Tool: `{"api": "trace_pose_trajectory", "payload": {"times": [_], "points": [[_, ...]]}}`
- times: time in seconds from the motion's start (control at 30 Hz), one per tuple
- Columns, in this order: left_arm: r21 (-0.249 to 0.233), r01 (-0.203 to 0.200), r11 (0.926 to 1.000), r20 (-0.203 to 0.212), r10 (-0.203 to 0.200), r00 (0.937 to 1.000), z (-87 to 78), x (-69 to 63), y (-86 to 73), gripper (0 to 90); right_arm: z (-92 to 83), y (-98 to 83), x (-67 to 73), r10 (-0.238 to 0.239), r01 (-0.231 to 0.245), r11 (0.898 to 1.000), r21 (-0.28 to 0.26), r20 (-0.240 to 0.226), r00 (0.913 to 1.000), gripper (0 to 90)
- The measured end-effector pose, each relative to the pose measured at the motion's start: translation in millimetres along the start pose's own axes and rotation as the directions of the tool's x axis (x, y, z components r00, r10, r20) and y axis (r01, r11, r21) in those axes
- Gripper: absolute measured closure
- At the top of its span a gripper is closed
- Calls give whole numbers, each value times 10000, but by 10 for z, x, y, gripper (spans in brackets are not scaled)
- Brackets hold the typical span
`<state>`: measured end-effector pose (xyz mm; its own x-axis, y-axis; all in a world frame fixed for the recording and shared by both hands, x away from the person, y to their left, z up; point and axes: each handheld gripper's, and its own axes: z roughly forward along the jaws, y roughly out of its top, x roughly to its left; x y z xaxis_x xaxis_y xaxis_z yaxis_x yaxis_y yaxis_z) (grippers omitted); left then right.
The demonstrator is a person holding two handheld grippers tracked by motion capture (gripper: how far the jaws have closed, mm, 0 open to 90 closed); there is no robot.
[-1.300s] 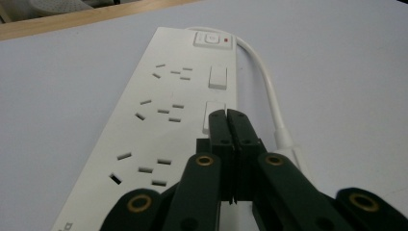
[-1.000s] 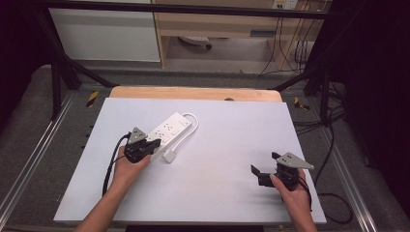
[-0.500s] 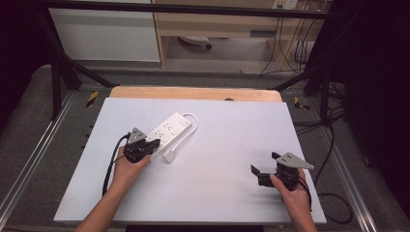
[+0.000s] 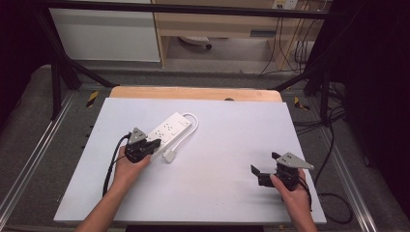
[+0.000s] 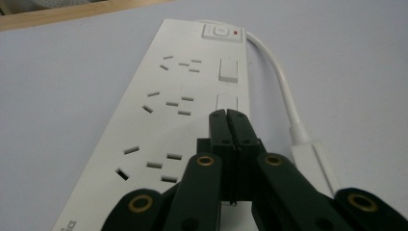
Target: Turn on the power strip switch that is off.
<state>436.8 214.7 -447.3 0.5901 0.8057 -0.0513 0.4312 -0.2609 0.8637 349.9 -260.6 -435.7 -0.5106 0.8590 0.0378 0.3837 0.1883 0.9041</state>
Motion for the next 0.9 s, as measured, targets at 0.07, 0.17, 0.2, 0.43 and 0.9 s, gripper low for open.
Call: {"api": "trace_pose_trajectory", "payload": {"times": [0.07, 0.17, 0.2, 0.43, 0.9], "points": [[3, 9, 10000, 24, -9, 10000, 3, 0, -2, 900, -1, 0, 0, -11, 11, 10000, 3, -8, 10000, 38], [4, 39, 10000, 71, -39, 10000, 5, -2, -4, 900, -1, 0, 1, -15, 15, 10000, 5, -8, 10000, 38], [11, 30, 10000, 68, -30, 10000, 5, -2, -5, 900, 0, 0, -1, -15, 15, 10000, -4, -4, 10000, 38], [-13, 41, 10000, 107, -41, 9999, 9, -1, -6, 900, -1, 0, 0, 8, -8, 10000, 1, -9, 10000, 38], [-38, 126, 9999, 166, -126, 9998, 11, 6, -12, 900, 2, 0, 0, -26, 26, 10000, 7, -4, 10000, 38]]}}
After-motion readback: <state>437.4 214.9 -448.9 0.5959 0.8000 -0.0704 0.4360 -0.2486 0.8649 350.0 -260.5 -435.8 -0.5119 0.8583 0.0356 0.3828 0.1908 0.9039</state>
